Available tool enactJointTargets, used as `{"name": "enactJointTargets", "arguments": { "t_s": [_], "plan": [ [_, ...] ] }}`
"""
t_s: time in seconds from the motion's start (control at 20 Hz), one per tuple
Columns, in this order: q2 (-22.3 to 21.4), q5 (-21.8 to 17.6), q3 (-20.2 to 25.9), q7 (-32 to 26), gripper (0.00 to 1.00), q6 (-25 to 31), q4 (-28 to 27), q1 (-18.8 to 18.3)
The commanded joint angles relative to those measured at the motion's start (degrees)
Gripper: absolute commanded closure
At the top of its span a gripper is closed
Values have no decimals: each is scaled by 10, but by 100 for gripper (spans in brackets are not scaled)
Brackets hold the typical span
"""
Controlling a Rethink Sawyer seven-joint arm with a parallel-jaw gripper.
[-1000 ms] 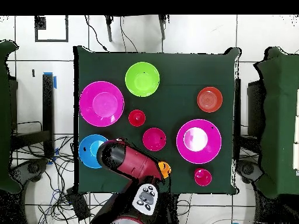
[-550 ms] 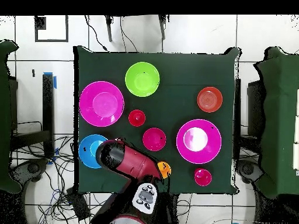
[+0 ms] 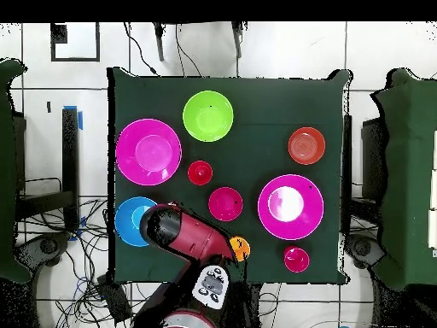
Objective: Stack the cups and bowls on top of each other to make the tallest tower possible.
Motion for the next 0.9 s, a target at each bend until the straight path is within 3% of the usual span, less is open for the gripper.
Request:
{"name": "enactJointTargets", "arguments": {
  "t_s": [0.05, 0.9],
  "plan": [
    [42, 18, 73, 100, 0, -45, -36, -3],
    [91, 28, 76, 111, 0, -82, -63, 5]
  ]
}}
